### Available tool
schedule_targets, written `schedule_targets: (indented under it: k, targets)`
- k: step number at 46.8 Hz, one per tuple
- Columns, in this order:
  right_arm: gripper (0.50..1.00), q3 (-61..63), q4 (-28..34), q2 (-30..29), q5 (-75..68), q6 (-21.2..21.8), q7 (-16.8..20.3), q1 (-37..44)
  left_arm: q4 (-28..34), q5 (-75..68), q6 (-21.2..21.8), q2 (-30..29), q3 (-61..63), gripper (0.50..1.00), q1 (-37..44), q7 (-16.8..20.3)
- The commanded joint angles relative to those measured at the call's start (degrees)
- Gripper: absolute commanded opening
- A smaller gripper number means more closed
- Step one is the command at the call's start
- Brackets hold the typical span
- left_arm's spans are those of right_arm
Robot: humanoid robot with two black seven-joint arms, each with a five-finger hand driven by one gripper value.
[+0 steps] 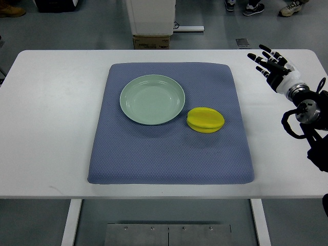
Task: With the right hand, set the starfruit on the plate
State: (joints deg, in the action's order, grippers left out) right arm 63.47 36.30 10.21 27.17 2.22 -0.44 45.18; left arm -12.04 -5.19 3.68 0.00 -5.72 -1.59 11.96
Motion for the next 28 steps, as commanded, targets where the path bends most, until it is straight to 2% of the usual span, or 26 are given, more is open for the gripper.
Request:
schedule_targets:
  k: [1,28]
  targets:
    - [1.000,-0.01,0.00,0.43,-0.01,0.06,0.00,0.08,0.00,0.00,0.01,0.00,0.00,1.000,0.00,0.00]
    - [1.000,-3.70,0.09,2.19,-0.01,0.68,1.05,1.05,0.00,0.00,0.01,0.00,0.00,1.000,0.00,0.00]
